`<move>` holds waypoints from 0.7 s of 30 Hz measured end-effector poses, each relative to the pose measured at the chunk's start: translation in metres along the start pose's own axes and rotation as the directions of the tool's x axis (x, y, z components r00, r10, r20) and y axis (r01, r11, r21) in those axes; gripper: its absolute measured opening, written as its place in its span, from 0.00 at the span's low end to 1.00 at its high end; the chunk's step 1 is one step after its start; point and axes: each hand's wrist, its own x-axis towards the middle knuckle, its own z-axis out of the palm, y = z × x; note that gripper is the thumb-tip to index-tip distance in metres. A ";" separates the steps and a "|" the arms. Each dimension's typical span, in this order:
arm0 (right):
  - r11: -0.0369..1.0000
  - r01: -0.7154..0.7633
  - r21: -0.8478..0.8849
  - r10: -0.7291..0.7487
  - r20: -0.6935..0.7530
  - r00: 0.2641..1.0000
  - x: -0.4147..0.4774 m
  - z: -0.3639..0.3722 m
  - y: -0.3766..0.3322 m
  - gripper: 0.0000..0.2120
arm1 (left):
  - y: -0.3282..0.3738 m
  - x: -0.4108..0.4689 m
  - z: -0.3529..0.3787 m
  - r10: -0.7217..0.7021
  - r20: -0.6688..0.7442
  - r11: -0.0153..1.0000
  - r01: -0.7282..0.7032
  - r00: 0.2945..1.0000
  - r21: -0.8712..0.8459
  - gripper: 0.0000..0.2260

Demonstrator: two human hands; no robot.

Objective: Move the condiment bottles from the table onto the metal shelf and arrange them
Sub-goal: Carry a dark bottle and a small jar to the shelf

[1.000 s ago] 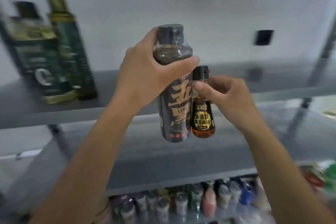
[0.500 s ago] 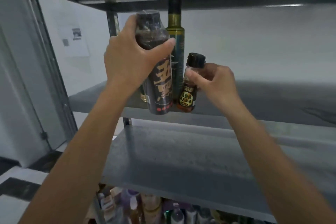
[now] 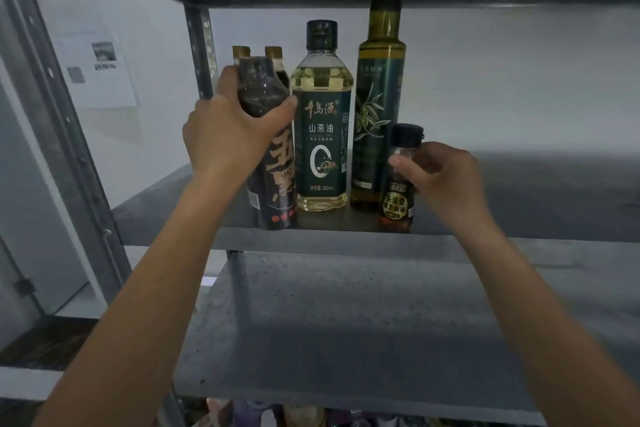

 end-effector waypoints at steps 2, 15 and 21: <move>1.000 0.009 -0.017 -0.010 -0.024 1.000 -0.002 0.002 0.001 0.09 | -0.004 0.002 0.009 0.009 -0.015 1.000 -0.010 1.000 -0.018 0.28; 0.986 0.046 -0.161 -0.064 -0.107 0.992 -0.001 0.013 0.006 0.16 | -0.015 0.005 0.047 0.070 -0.188 0.997 -0.071 0.980 0.005 0.30; 0.991 -0.005 -0.137 -0.004 -0.066 0.998 -0.002 0.011 0.012 0.22 | -0.022 0.002 0.059 0.044 -0.137 0.997 -0.053 0.990 -0.062 0.31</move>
